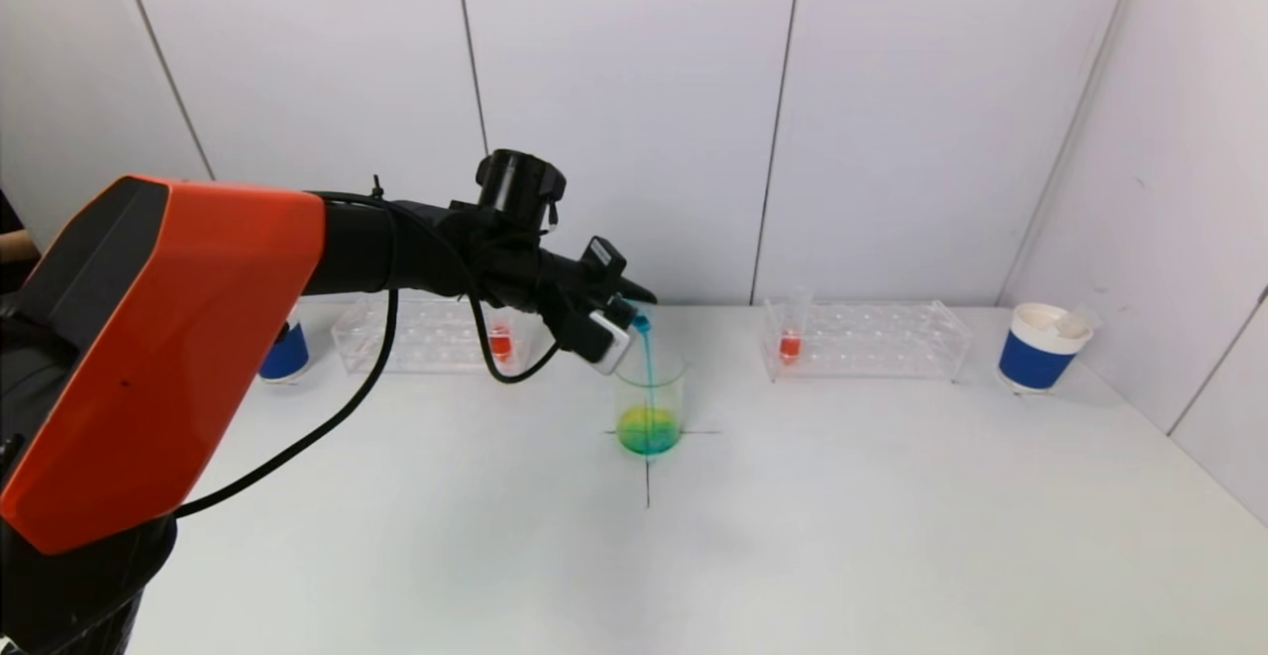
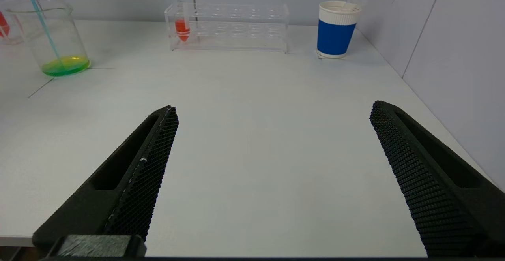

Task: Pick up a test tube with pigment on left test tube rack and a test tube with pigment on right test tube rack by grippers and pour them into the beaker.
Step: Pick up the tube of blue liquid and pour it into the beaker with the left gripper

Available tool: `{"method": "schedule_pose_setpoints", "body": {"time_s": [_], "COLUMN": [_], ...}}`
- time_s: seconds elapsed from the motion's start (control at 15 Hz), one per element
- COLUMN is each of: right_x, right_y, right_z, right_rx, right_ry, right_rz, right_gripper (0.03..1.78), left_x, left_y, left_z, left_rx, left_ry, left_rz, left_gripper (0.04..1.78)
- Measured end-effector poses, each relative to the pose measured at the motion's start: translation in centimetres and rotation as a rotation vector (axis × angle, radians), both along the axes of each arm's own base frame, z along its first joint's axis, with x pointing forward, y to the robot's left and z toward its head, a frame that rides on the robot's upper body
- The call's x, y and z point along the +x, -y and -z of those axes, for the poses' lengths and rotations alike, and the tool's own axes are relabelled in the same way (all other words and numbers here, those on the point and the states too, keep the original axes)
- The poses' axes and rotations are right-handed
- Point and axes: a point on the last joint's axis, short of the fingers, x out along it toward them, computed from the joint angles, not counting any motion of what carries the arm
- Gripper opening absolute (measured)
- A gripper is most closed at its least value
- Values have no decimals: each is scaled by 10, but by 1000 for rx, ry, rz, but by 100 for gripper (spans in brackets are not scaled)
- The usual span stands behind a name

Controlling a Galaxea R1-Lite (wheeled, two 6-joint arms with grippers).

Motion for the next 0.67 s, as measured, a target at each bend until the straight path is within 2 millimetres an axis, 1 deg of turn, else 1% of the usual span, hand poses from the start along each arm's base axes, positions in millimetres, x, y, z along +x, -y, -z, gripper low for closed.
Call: {"method": "schedule_pose_setpoints", "body": {"time_s": [0.67], "right_x": [0], "right_y": [0], "right_z": [0], "right_rx": [0], "right_ry": [0], "right_rz": [0], "right_gripper": [177], "left_x": [-3], "left_y": [-2], "left_z": [-5], "left_rx": [35], "left_ry": [39], "left_rz": [-4], "left_gripper": [46]}}
